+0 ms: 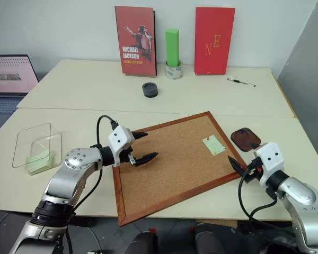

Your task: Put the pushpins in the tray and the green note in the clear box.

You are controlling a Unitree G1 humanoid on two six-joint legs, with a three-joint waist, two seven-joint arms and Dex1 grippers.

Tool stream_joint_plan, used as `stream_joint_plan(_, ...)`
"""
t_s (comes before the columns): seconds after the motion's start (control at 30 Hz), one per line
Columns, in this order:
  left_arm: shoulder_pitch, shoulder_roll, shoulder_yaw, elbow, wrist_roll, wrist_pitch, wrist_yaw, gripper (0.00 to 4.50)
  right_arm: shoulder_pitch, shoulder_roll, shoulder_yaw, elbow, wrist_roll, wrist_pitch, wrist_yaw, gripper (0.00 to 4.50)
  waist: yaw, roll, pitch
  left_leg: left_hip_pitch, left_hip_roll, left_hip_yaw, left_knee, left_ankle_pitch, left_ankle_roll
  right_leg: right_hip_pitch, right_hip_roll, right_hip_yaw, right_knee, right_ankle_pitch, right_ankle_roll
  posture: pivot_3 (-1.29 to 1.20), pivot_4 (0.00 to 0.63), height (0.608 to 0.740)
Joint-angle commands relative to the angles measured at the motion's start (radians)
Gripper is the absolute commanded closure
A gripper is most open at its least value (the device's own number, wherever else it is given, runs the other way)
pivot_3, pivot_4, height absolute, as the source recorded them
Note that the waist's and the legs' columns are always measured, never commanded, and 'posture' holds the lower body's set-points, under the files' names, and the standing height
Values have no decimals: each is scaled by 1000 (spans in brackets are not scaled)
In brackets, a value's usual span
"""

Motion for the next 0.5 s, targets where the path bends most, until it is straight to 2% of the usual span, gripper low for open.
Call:
stream_joint_plan(0.03, -18, 4, 32, -31, -32, -7, -10, 0, -9, -9, -27, -18, 16, -3, 3, 18, 0, 0, 0, 0, 0, 0, 0, 0, 0, 0, 0, 0, 0, 0, 0, 0, 150, 740)
stream_joint_plan(0.5, -17, 17, 46, -49, -71, 26, -16, 0, -7, -4, -4, -4, 15, -25, 20, 18, 0, 0, 0, 0, 0, 0, 0, 0, 0, 0, 0, 0, 0, 0, 0, 0, 150, 740)
